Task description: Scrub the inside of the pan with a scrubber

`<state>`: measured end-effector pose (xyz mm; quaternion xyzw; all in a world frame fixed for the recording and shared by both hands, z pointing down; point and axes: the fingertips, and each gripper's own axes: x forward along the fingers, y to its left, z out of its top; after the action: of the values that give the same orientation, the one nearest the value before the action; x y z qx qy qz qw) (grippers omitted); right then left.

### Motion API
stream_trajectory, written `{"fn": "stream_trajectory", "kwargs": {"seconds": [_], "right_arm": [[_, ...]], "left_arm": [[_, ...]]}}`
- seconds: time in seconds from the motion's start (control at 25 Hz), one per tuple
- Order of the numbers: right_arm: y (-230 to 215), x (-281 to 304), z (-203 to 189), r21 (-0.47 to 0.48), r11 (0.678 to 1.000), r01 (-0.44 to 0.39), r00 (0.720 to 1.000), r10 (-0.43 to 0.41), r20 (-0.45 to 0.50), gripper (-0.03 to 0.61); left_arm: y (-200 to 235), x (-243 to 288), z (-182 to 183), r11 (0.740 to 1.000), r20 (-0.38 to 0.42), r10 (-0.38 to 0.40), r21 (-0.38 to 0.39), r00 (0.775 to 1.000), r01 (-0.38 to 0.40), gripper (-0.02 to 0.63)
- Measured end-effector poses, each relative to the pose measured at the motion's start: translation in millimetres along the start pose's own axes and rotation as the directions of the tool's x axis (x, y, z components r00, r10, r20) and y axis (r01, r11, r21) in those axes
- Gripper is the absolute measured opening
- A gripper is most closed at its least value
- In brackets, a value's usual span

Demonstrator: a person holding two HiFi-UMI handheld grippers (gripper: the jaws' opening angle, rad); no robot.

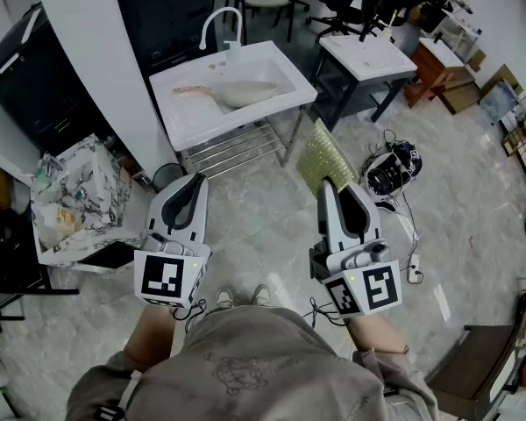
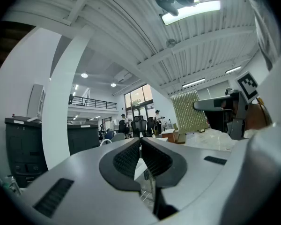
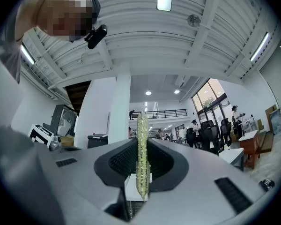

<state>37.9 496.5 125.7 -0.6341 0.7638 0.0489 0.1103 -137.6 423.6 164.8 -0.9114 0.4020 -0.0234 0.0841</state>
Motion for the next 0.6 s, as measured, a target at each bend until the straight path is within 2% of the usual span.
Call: {"fn": "stream_trajectory", "kwargs": {"seconds": [0.6], "right_arm": [[-33.4,-0.4,-0.3,0.033,0.999,-0.025,1.0,0.024,0.019,0.067]], "left_arm": [[-21.5,25.5,-0.9,1.0,-0.016,0.02,0.02,1.0,-0.02,0.028]]}}
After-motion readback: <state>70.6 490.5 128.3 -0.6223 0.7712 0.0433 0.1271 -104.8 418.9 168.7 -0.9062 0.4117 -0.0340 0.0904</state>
